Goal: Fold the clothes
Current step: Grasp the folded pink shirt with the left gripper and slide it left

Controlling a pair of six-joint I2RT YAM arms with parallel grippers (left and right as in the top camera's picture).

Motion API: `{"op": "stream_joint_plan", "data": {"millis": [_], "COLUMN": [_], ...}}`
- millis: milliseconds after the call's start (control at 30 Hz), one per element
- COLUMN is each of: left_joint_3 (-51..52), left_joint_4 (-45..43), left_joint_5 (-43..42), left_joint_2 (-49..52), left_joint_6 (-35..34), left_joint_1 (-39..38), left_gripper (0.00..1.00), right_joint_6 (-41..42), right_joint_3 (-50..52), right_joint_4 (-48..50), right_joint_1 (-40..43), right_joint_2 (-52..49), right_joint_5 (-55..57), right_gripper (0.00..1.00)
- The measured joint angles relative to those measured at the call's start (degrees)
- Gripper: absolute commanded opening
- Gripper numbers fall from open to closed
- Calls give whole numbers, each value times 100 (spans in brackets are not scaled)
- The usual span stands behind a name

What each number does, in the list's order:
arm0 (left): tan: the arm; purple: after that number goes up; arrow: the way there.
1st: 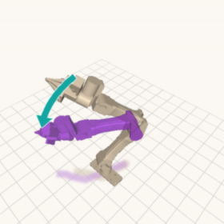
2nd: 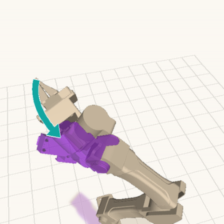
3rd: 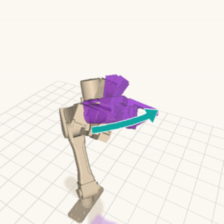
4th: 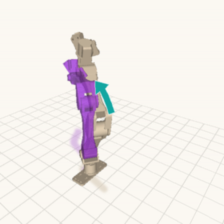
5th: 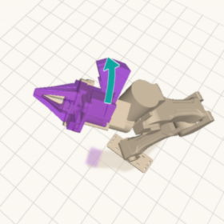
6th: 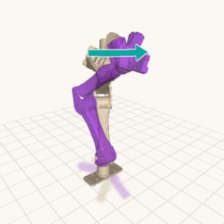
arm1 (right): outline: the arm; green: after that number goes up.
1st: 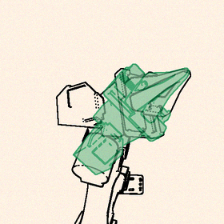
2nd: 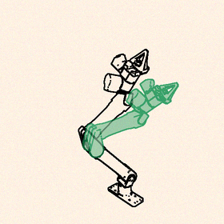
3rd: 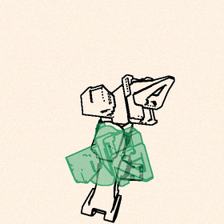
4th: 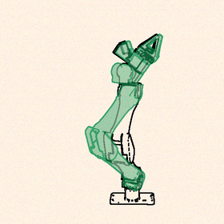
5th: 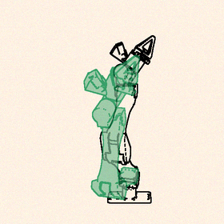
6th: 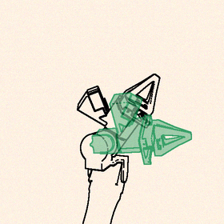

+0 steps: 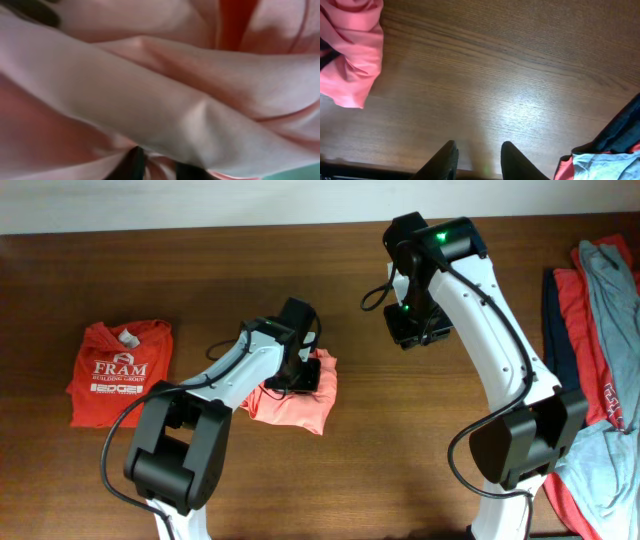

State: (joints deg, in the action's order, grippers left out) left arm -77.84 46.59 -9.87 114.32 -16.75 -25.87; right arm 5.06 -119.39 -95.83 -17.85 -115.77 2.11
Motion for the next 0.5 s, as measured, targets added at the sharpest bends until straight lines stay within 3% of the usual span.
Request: {"op": "stream_joint_plan", "data": {"millis": [267,500], "left_joint_3": [-4,-306], "left_joint_4": [-374,-90], "left_joint_5": [507,319], "left_joint_2": [-2,-2], "left_joint_6": [2,179], "left_joint_1": [706,1578], "left_gripper": [30,31], "right_joint_6": [-22,-37], "right_joint_3": [0,0], "right_joint_4": [-42,-48], "right_joint_1": [0,0], "right_joint_2": [0,0], "right_joint_5": [-2,0], "right_gripper": [34,34]}}
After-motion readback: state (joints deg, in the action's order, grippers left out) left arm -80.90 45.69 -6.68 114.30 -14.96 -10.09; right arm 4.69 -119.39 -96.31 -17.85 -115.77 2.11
